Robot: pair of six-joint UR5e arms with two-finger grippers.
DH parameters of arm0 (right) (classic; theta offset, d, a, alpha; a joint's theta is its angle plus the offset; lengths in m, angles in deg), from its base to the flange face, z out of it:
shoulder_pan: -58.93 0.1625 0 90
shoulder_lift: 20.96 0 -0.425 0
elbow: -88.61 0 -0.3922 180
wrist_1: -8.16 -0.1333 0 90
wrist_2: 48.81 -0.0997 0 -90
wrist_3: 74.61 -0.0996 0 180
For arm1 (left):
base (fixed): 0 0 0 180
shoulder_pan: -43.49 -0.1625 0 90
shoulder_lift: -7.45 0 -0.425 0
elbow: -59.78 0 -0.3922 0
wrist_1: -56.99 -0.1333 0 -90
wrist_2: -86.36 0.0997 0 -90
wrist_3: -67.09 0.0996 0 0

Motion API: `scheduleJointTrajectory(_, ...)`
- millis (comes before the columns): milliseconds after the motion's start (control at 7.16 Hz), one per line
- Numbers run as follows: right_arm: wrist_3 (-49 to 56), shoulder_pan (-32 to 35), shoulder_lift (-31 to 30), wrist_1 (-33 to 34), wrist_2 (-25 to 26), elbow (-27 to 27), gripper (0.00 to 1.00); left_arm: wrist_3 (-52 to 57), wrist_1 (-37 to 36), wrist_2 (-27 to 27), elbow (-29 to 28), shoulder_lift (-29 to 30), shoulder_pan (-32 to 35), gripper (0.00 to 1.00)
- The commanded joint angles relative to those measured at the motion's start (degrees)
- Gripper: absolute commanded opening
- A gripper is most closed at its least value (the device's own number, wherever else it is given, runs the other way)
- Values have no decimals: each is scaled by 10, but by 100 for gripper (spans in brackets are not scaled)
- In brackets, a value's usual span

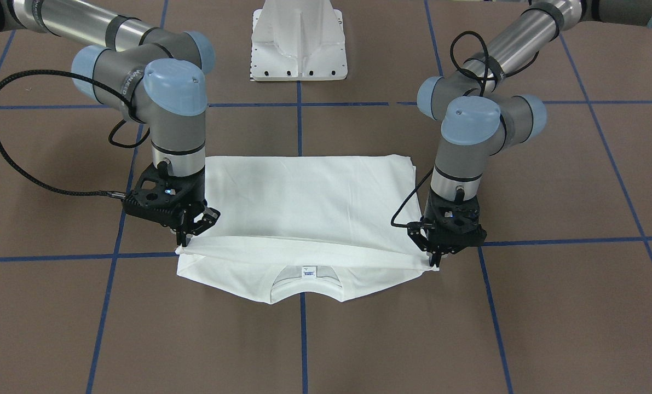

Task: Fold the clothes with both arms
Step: 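Move the left gripper to the shirt's side edge while the right arm withdraws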

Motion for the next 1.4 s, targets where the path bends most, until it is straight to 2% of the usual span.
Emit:
scheduleJointTrajectory(0, 59, 39, -3, -12, -74, -3, 100, 25, 55, -22, 28, -30, -1, 100)
scheduleJointTrajectory(140, 85, 54, -25, -13, -96, 24, 100, 24, 59, -64, 77, -68, 0, 100)
scheduleJointTrajectory(419, 90, 55, -63, -18, -96, 66, 100, -11, 62, -71, 214, -191, -35, 100)
scheduleJointTrajectory(559, 90, 55, -64, -18, -97, 68, 100, -79, 66, -55, 258, -233, -85, 100)
scheduleJointTrajectory(838, 90, 55, -63, -19, -97, 69, 100, -167, 68, 30, 254, -242, -170, 99)
scheduleJointTrajectory(1118, 90, 55, -63, -19, -96, 68, 100, -213, 66, 38, 248, -236, -196, 74)
scheduleJointTrajectory(1258, 90, 55, -63, -19, -96, 68, 100, -214, 66, 37, 241, -229, -198, 70)
